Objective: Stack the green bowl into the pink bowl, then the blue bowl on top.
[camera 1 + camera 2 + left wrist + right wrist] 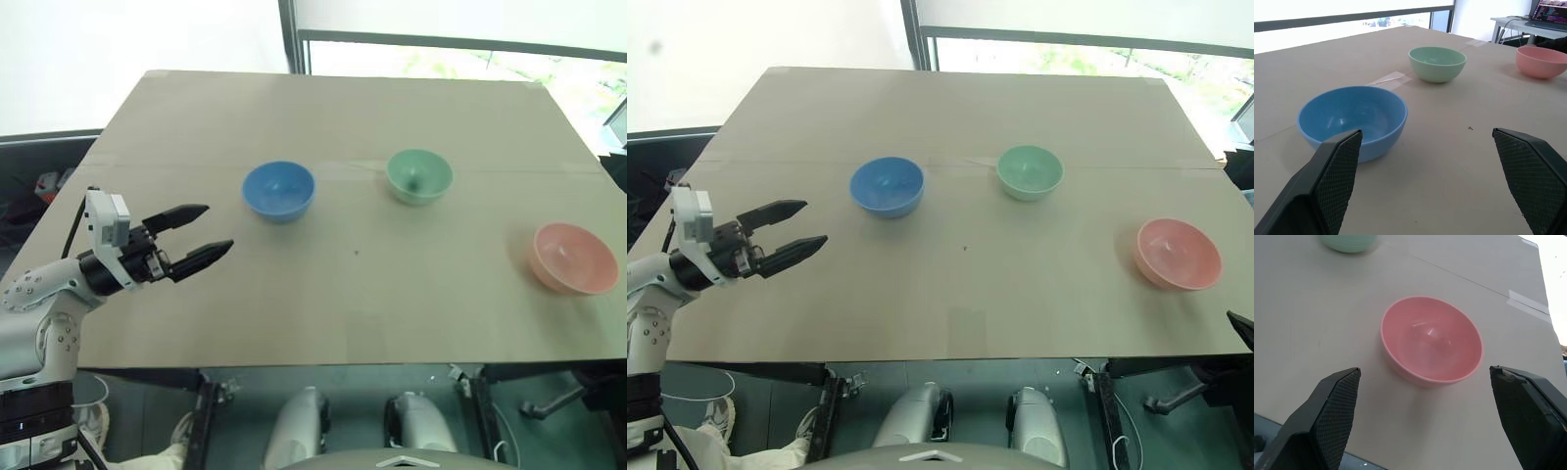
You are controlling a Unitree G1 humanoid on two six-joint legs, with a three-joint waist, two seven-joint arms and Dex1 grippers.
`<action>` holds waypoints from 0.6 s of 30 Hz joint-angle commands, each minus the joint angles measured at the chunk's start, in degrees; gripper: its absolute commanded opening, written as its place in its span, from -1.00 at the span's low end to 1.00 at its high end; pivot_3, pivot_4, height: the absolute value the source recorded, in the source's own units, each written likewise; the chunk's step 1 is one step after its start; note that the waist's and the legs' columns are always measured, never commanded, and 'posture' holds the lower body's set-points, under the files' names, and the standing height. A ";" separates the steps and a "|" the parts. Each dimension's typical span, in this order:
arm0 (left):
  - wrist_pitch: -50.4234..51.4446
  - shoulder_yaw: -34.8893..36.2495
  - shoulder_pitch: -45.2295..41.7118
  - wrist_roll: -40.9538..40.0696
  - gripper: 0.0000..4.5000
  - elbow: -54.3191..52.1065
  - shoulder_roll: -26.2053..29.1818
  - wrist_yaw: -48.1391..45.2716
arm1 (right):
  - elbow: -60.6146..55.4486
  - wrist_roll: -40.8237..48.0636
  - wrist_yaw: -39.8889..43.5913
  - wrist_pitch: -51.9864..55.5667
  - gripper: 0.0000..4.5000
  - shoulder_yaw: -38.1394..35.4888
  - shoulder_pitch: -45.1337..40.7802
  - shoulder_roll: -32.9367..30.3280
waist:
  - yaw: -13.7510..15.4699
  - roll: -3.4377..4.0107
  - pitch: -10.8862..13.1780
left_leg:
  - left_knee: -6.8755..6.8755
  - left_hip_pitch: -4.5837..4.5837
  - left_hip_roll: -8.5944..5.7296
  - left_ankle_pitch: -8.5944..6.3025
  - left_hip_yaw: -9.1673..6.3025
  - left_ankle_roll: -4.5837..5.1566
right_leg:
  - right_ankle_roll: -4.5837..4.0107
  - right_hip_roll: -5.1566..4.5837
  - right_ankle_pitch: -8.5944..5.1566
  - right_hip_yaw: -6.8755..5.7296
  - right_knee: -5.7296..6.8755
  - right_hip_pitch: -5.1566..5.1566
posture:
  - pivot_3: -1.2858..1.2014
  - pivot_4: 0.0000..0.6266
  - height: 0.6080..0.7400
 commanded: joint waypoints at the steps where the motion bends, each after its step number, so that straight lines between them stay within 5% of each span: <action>1: -0.18 0.27 -0.68 -0.03 1.00 -0.22 0.93 -0.63 | -0.79 1.31 -0.16 -0.09 0.97 -2.80 -0.06 -0.35 | 0.00 0.00 0.00 | 0.00 0.00 0.00 0.00 0.00 0.00 | 0.00 0.00 0.00 0.00 0.00 0.00 | 0.03 -0.52 1.00; 14: -0.47 -3.90 -6.03 1.79 1.00 2.05 0.11 -1.02 | -5.54 3.21 -2.93 1.16 0.97 0.84 -1.65 1.24 | -0.01 0.00 0.00 | 0.00 -0.01 -0.01 0.05 0.00 -0.08 | 0.10 0.02 0.05 -0.01 0.01 0.00 | 0.03 -0.52 1.00; 18: 1.69 -5.89 -8.38 1.49 1.00 0.51 -1.70 2.29 | -9.13 0.60 -5.75 0.07 0.97 7.82 -4.89 1.50 | -0.05 -0.04 -0.02 | 0.01 0.01 0.00 0.05 0.00 -0.08 | 0.10 0.03 0.05 0.00 0.03 0.00 | 0.03 -0.52 1.00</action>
